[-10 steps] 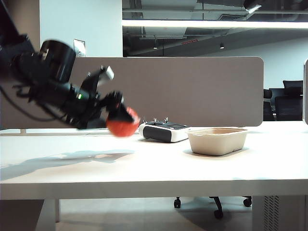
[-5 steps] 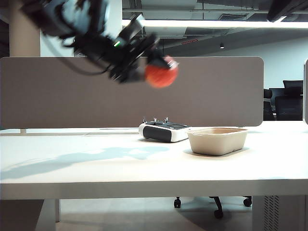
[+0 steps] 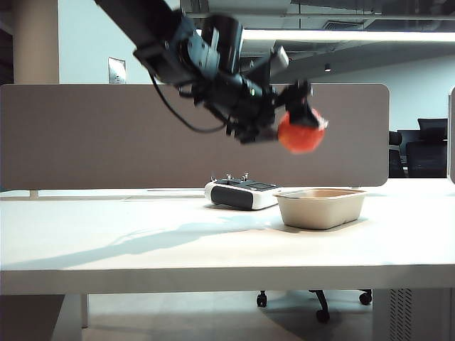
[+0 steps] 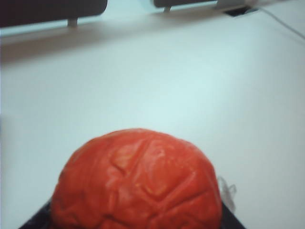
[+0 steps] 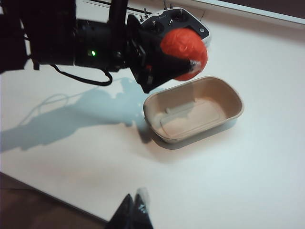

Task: Pick up the orange and place it into the paper lunchbox.

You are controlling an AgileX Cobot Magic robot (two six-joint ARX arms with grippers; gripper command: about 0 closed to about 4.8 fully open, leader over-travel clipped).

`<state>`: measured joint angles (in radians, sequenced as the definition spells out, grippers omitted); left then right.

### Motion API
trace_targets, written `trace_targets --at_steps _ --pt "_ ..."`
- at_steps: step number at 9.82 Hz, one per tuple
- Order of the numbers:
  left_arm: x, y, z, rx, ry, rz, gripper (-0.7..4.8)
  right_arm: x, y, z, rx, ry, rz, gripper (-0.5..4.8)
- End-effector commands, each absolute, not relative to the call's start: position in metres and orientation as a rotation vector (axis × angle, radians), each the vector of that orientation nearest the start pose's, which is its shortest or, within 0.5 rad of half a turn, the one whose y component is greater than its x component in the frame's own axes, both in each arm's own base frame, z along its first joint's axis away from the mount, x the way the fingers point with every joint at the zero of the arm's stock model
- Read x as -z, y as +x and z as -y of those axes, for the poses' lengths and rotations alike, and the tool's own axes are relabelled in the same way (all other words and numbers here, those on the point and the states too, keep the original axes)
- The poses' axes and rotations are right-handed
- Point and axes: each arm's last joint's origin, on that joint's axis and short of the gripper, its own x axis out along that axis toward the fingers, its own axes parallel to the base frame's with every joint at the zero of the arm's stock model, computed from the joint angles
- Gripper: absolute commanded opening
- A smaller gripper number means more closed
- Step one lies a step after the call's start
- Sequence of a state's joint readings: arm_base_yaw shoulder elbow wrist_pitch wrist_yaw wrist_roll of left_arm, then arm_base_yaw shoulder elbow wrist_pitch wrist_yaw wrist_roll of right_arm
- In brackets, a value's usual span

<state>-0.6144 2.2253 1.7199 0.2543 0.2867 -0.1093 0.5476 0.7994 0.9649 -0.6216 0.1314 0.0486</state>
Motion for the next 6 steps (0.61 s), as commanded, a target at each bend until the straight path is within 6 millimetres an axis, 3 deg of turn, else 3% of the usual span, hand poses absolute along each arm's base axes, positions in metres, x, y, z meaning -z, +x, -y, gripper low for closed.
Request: trace_targets --at_steps 1,6 --pt "-0.192 0.418 0.315 0.891 -0.059 -0.383 3.4 -0.35 0.132 -0.076 -0.391 -0.107 -0.452 -0.05" --pt "-0.172 0.41 0.329 0.879 -0.048 -0.428 3.41 -0.349 0.132 -0.076 -0.389 -0.112 -0.466 -0.05"
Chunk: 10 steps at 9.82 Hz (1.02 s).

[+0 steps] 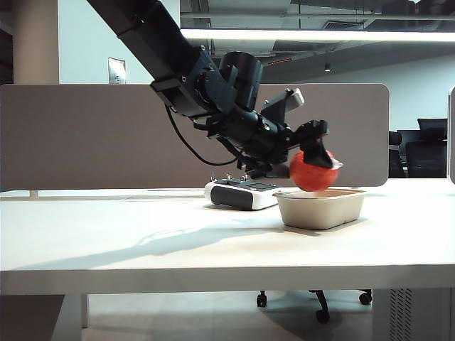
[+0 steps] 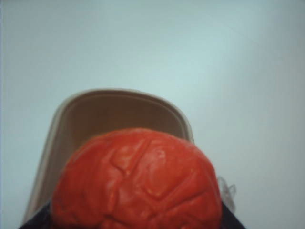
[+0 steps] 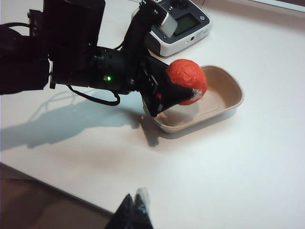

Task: Pick up the orange and place it into the paper lunchbox.

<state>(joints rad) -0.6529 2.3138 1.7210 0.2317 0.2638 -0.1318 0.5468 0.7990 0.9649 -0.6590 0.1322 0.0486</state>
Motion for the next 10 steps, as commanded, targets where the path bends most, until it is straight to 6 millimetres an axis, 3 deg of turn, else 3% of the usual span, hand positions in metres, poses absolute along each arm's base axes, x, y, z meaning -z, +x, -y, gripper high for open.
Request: trace_targets --at_steps 1,2,3,8,9,10 --pt "-0.171 0.409 0.331 0.873 -0.045 -0.429 3.41 -0.349 0.132 -0.076 -0.389 -0.112 -0.466 -0.05" --pt "-0.172 0.41 0.331 0.841 -0.036 -0.42 3.68 -0.349 0.132 -0.076 -0.389 -0.112 -0.467 -0.05" --pt "-0.172 0.411 0.33 0.825 -0.033 -0.419 4.72 -0.349 0.132 -0.076 -0.389 -0.112 -0.467 -0.05" --pt "-0.172 0.41 0.331 0.831 -0.035 -0.418 4.71 -0.349 0.132 -0.076 -0.389 -0.112 -0.467 -0.05" --pt "-0.181 0.409 0.329 0.837 -0.036 -0.42 4.71 -0.349 0.132 -0.075 -0.384 -0.113 -0.466 -0.05" --pt "-0.213 0.4 0.322 0.843 0.02 -0.42 4.47 -0.349 0.132 -0.075 -0.385 -0.112 -0.467 -0.05"
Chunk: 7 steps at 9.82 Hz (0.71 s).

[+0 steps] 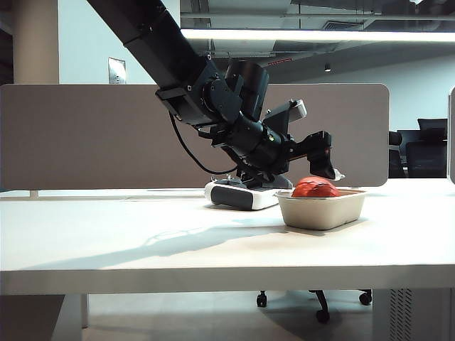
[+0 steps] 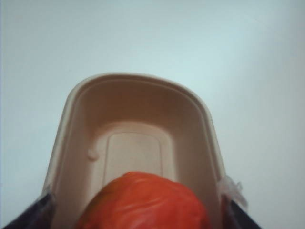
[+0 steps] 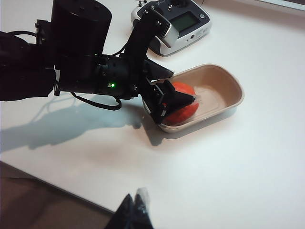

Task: Pick up the orange and place it into the paper lunchbox.

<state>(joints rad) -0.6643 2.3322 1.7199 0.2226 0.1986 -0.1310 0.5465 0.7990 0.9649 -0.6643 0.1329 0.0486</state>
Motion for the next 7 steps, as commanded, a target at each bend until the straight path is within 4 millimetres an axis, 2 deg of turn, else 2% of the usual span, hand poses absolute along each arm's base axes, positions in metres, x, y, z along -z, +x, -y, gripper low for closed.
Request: trace_targets --at_steps 1,2,3,4,7 --pt "-0.228 0.395 0.317 0.847 0.059 -0.425 3.89 -0.349 0.132 -0.075 -0.385 -0.112 -0.467 -0.05" --pt "-0.253 0.381 0.306 0.853 0.126 -0.48 0.94 -0.349 0.132 -0.075 -0.385 -0.113 -0.467 -0.05" --pt "-0.281 0.356 0.287 0.874 0.249 -0.597 -0.08 -0.348 0.133 -0.076 -0.385 -0.115 -0.472 -0.05" --pt "-0.311 0.318 0.259 0.928 0.359 -0.766 -0.08 -0.344 0.131 -0.075 -0.386 -0.13 -0.52 -0.05" --pt "-0.322 0.306 0.251 0.953 0.372 -0.799 -0.08 -0.343 0.128 -0.074 -0.403 -0.13 -0.533 -0.05"
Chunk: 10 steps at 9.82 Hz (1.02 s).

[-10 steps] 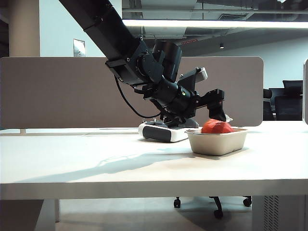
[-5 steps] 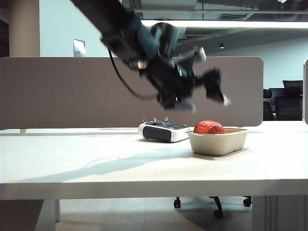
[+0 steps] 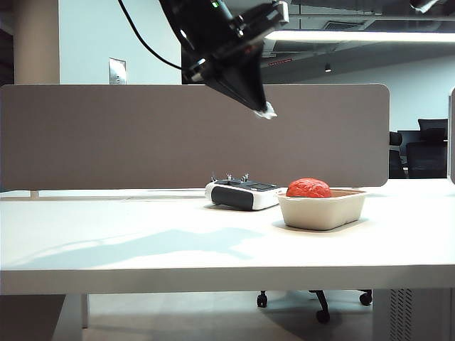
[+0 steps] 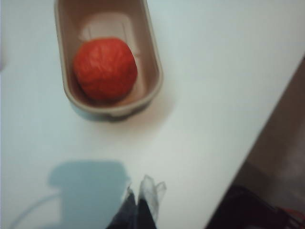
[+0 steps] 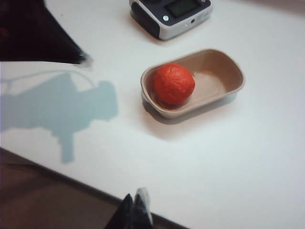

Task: Pick up the orange and place it into the paper lunchbox.

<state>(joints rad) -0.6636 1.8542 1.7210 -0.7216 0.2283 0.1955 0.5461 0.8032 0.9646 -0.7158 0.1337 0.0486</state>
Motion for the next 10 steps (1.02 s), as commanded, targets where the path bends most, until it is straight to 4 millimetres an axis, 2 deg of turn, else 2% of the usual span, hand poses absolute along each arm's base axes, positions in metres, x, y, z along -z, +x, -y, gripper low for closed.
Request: trace_targets --at_steps 1,2,3,4,5,6,7,8,10 --pt "-0.325 0.302 0.249 0.962 0.371 -0.805 -0.08 -0.343 0.128 -0.074 -0.407 -0.13 -0.536 -0.05" --pt "-0.329 0.297 0.247 0.966 0.374 -0.801 -0.08 -0.343 0.127 -0.073 -0.408 -0.129 -0.534 -0.05" --pt "-0.339 0.267 0.231 1.033 0.34 -0.757 -0.08 -0.347 0.12 -0.069 -0.417 -0.152 -0.502 -0.05" --pt "-0.338 0.237 0.212 1.035 0.333 -0.727 -0.08 -0.349 0.117 -0.067 -0.421 -0.156 -0.477 -0.05" --pt "-0.338 0.228 0.207 1.023 0.332 -0.708 -0.08 -0.35 0.116 -0.067 -0.42 -0.154 -0.472 -0.05" --pt "-0.344 0.194 0.184 0.978 0.327 -0.575 -0.08 -0.349 0.115 -0.065 -0.4 -0.141 -0.42 -0.05" --pt "-0.342 0.174 0.165 0.952 0.284 -0.5 -0.08 -0.344 0.111 -0.063 -0.407 -0.114 -0.342 -0.05" --pt "-0.33 0.153 0.144 0.898 0.281 -0.436 -0.08 -0.333 0.102 -0.057 -0.405 -0.074 -0.229 -0.05" --pt "-0.314 0.141 0.13 0.835 0.279 -0.401 -0.08 -0.32 0.095 -0.053 -0.404 -0.046 -0.151 -0.05"
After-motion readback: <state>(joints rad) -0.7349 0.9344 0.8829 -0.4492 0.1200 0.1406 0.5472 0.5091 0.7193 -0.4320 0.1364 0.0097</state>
